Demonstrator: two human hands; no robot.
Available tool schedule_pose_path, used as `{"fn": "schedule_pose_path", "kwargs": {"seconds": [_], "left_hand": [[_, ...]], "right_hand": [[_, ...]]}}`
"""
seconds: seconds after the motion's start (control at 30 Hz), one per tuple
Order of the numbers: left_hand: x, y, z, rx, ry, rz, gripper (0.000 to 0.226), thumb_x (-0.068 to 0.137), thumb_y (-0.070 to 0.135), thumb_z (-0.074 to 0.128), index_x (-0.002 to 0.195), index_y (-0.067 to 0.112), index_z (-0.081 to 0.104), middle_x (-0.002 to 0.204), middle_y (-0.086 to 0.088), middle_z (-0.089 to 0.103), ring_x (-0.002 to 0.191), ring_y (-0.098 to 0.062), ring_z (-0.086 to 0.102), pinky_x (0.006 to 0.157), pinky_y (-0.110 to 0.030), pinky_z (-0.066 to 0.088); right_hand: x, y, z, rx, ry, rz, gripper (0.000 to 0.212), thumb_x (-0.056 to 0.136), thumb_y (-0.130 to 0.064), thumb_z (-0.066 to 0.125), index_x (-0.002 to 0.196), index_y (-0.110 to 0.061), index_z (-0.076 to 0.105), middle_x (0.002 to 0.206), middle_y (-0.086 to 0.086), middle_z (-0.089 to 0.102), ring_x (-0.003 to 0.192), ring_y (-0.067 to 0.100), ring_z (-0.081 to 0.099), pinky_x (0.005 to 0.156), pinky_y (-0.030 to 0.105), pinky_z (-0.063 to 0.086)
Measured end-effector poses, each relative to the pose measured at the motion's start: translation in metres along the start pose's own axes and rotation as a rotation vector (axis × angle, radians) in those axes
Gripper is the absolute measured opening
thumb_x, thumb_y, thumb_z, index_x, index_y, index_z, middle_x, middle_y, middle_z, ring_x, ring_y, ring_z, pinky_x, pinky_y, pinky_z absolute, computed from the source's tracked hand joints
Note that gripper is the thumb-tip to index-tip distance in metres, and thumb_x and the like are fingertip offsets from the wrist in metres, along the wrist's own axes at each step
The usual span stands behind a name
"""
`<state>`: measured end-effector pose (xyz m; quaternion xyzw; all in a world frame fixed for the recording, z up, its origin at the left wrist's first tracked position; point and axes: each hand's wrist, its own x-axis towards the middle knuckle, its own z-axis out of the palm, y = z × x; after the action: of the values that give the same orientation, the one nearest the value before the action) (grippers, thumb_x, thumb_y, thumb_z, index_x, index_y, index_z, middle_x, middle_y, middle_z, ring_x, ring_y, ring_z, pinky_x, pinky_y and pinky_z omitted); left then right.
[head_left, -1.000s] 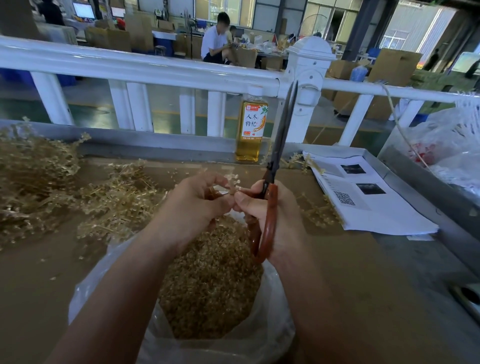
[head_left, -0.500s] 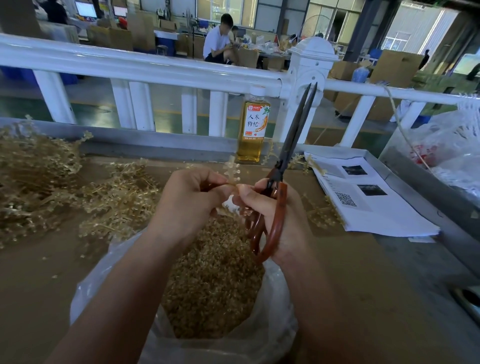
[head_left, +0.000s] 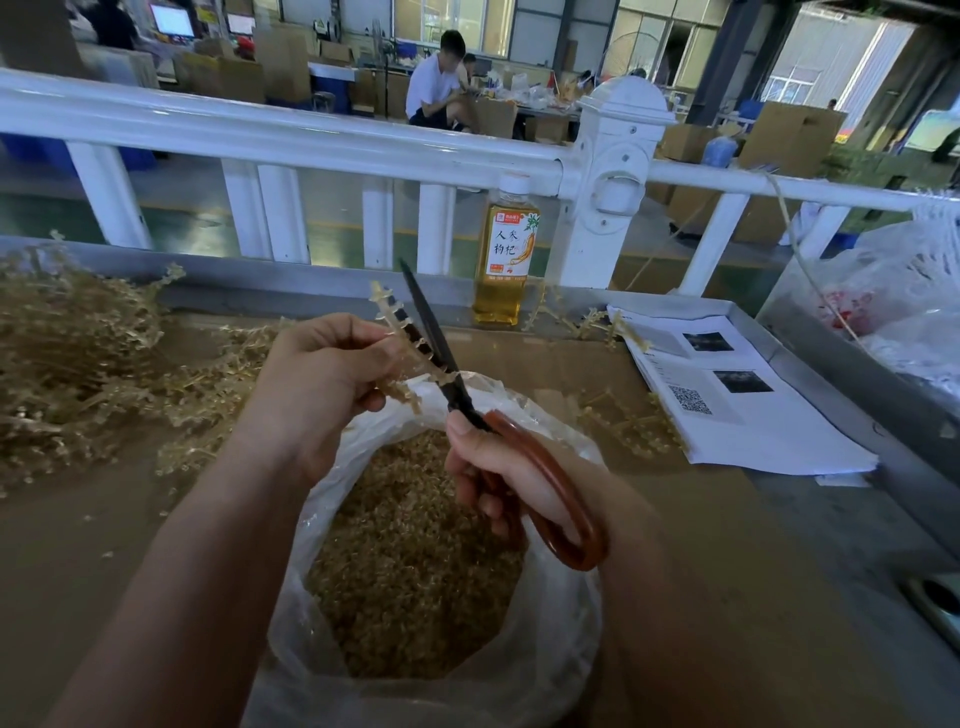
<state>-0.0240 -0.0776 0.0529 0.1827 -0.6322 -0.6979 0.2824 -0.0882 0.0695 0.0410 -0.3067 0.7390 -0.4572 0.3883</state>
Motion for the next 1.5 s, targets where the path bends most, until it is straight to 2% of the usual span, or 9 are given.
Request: {"fn": "schedule_pose_path", "kwargs": {"seconds": [0.13,0.4,0.67,0.8,0.97,1.1,1.2,1.3,1.5], "left_hand": [[0.001,0.001,-0.002,0.001,-0.002,-0.01,0.022,0.086,-0.003,0.055,0.067,0.008,0.055,0.038,0.009,0.051,0.037,0.002,0.046,0.041,-0.011,0.04],[0.003,0.0,-0.002,0.018,0.016,-0.055,0.024,0.083,-0.002,0.059,0.065,0.013,0.058,0.044,0.009,0.055,0.041,-0.001,0.049,0.04,-0.013,0.04],[0.002,0.002,-0.001,0.032,0.069,-0.051,0.021,0.081,-0.002,0.061,0.064,0.011,0.058,0.054,-0.001,0.053,0.036,-0.002,0.043,0.037,-0.013,0.037],[0.002,0.003,-0.001,0.051,0.053,-0.061,0.019,0.08,-0.001,0.062,0.066,0.01,0.059,0.043,0.006,0.054,0.035,-0.003,0.044,0.037,-0.013,0.038],[0.0,0.005,-0.002,0.041,0.009,-0.097,0.016,0.082,-0.001,0.061,0.068,0.008,0.06,0.055,-0.001,0.053,0.037,-0.005,0.045,0.037,-0.015,0.039],[-0.003,0.01,-0.002,-0.127,-0.083,-0.191,0.015,0.083,-0.003,0.054,0.071,0.006,0.056,0.047,-0.001,0.05,0.034,-0.005,0.041,0.035,-0.012,0.033],[-0.003,0.011,-0.002,-0.146,-0.069,-0.205,0.018,0.084,-0.004,0.053,0.07,0.006,0.056,0.044,0.001,0.05,0.034,-0.005,0.04,0.035,-0.011,0.032],[-0.004,0.01,-0.001,-0.095,-0.056,-0.179,0.018,0.083,-0.005,0.054,0.07,0.007,0.058,0.045,0.002,0.052,0.038,-0.006,0.041,0.035,-0.012,0.032],[-0.004,0.01,0.005,-0.12,-0.061,-0.193,0.014,0.082,-0.003,0.056,0.071,0.007,0.057,0.048,-0.001,0.051,0.041,-0.008,0.041,0.035,-0.012,0.032]], "right_hand": [[-0.002,0.004,-0.003,-0.006,-0.061,-0.008,0.044,0.065,-0.069,0.043,0.083,-0.03,0.051,0.069,-0.003,0.051,0.056,0.01,0.042,0.055,0.026,0.039],[-0.006,0.003,-0.011,-0.081,-0.088,-0.041,0.046,0.065,-0.067,0.04,0.081,-0.025,0.049,0.062,-0.006,0.049,0.051,0.009,0.041,0.047,0.02,0.038],[-0.007,0.0,-0.01,-0.15,-0.088,-0.032,0.044,0.061,-0.07,0.037,0.083,-0.032,0.045,0.068,-0.003,0.05,0.053,0.009,0.042,0.051,0.022,0.039],[-0.007,-0.001,-0.009,-0.173,-0.093,-0.047,0.043,0.064,-0.069,0.036,0.082,-0.031,0.044,0.069,-0.003,0.05,0.05,0.006,0.042,0.047,0.018,0.038],[-0.007,-0.001,-0.008,-0.168,-0.085,-0.043,0.04,0.065,-0.068,0.037,0.081,-0.031,0.044,0.069,-0.003,0.05,0.051,0.007,0.042,0.048,0.019,0.038],[-0.008,-0.002,-0.008,-0.185,-0.071,-0.056,0.027,0.077,-0.063,0.036,0.081,-0.037,0.042,0.072,-0.003,0.051,0.055,0.007,0.042,0.052,0.02,0.038],[-0.009,-0.004,-0.007,-0.173,-0.065,-0.067,0.029,0.073,-0.064,0.036,0.082,-0.037,0.042,0.076,-0.001,0.052,0.058,0.008,0.042,0.054,0.021,0.039],[-0.01,-0.006,-0.007,-0.183,-0.07,-0.065,0.02,0.087,-0.054,0.035,0.081,-0.036,0.04,0.076,0.0,0.051,0.058,0.008,0.041,0.053,0.021,0.039],[-0.008,-0.008,-0.01,-0.222,-0.051,-0.052,0.025,0.095,-0.047,0.032,0.075,-0.035,0.038,0.06,-0.009,0.052,0.053,0.007,0.041,0.049,0.017,0.038]]}}
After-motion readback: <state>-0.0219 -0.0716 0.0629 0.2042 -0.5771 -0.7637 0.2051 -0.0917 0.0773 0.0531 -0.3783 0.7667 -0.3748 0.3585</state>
